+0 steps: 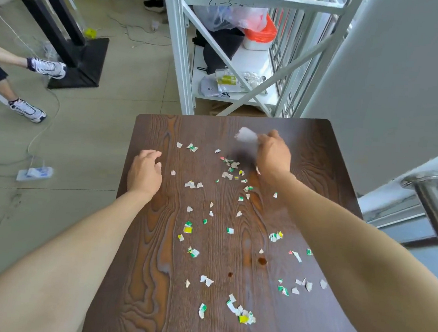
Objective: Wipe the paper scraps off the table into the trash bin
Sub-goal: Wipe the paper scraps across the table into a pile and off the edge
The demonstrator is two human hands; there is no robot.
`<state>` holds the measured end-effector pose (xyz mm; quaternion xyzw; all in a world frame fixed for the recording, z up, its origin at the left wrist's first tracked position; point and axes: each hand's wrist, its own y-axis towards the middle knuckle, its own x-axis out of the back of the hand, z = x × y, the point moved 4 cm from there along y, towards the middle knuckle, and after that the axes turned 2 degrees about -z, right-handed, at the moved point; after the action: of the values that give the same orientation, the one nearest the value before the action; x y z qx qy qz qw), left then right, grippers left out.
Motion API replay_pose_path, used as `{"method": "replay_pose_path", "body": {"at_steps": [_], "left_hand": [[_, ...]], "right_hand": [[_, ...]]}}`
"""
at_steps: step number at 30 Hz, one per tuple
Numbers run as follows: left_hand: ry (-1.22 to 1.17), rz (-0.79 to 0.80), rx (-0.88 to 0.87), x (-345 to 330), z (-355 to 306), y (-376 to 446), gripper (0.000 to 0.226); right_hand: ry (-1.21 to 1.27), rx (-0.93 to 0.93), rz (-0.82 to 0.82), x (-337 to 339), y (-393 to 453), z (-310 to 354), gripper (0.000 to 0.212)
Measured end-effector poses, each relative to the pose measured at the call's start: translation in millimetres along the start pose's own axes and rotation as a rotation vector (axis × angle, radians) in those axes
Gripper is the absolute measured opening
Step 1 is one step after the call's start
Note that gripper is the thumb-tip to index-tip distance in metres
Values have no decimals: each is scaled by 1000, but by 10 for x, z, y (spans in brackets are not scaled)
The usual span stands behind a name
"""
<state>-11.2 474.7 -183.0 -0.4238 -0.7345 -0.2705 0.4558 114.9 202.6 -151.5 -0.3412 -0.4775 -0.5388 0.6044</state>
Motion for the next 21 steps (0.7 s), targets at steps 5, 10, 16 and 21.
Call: {"method": "replay_pose_path", "body": {"at_steps": [5, 10, 16, 21], "left_hand": [[48, -75, 61, 31, 287, -99, 36], [41, -103, 28, -78, 334, -186, 40], [82, -69, -12, -37, 366, -176, 40], [76, -51, -18, -26, 377, -180, 40]], "right_hand": [[-71, -259, -30, -61, 281, -268, 30], [-78, -226, 5, -363, 237, -6, 31], [79, -19, 65, -572, 65, 313, 38], [108, 299, 135, -613, -328, 532, 37]]}}
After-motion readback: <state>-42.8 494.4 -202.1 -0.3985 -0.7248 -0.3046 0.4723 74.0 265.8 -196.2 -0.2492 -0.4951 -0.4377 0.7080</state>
